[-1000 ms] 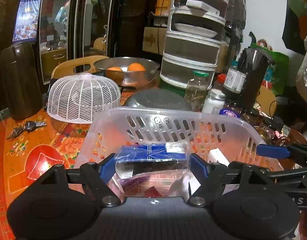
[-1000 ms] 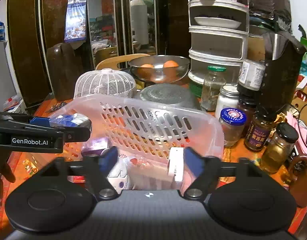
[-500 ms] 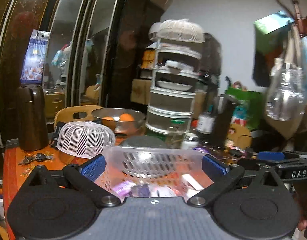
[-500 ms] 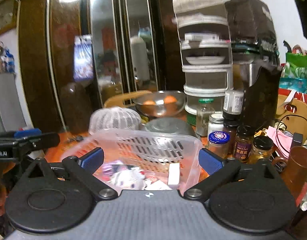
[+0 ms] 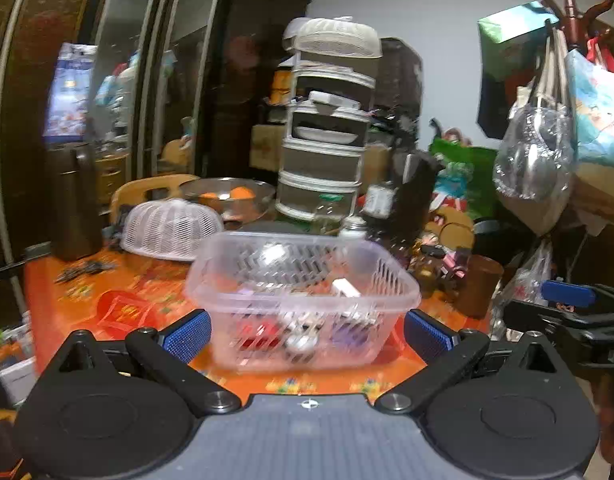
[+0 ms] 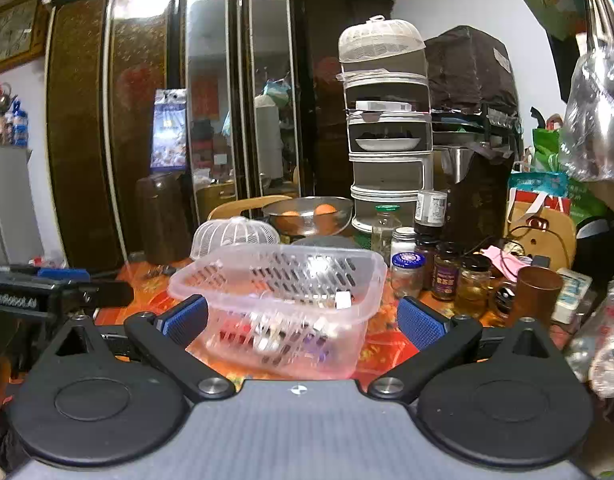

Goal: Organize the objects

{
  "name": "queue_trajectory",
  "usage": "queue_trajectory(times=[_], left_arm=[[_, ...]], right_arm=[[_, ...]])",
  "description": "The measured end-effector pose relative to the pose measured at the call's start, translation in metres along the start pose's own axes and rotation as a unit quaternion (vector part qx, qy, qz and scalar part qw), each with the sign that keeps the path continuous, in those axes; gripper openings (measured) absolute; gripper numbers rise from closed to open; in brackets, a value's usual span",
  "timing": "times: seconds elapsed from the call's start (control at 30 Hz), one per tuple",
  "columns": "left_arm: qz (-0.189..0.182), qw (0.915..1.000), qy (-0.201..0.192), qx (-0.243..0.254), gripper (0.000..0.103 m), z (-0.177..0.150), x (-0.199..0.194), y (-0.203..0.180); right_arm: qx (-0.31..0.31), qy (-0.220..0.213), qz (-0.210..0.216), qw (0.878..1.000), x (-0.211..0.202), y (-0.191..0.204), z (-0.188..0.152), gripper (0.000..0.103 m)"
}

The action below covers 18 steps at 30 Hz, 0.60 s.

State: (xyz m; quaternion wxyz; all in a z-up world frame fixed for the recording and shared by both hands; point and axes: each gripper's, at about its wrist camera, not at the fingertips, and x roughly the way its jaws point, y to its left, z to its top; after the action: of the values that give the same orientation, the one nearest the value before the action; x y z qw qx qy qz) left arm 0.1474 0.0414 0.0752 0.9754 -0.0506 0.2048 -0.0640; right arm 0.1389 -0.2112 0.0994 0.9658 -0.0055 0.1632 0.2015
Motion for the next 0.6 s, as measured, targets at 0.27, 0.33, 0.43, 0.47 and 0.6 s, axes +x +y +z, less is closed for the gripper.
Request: queue_trajectory(times=[0.27, 0.33, 0.43, 0.47, 0.6], left_arm=[[0.044, 0.999, -0.007, -0.006, 0.103, -0.051, -0.088, -0.034], [0.018, 0.9996, -0.009, -0.021, 0.103, -0.061, -0.1, -0.038], [0.017, 0.9994, -0.01, -0.029, 0.103, -0.056, -0.103, -0.039], [0.023, 0.9992, -0.016, -0.03, 0.103, -0.052, -0.104, -0.039], [0.031, 0.9986, -0.031, -0.028, 0.103, -0.041, -0.11, -0.045]], right_arm=[[0.098, 0.068, 0.056, 0.991, -0.069, 0.008, -0.044, 0.103], [0.096, 0.064, 0.04, 0.993, -0.075, 0.014, -0.051, 0.103], [0.071, 0.051, -0.011, 0.996, -0.076, 0.019, -0.04, 0.103], [0.075, 0.041, -0.018, 0.996, -0.077, 0.017, -0.037, 0.103], [0.054, 0.036, -0.021, 0.998, -0.079, 0.016, -0.026, 0.103]])
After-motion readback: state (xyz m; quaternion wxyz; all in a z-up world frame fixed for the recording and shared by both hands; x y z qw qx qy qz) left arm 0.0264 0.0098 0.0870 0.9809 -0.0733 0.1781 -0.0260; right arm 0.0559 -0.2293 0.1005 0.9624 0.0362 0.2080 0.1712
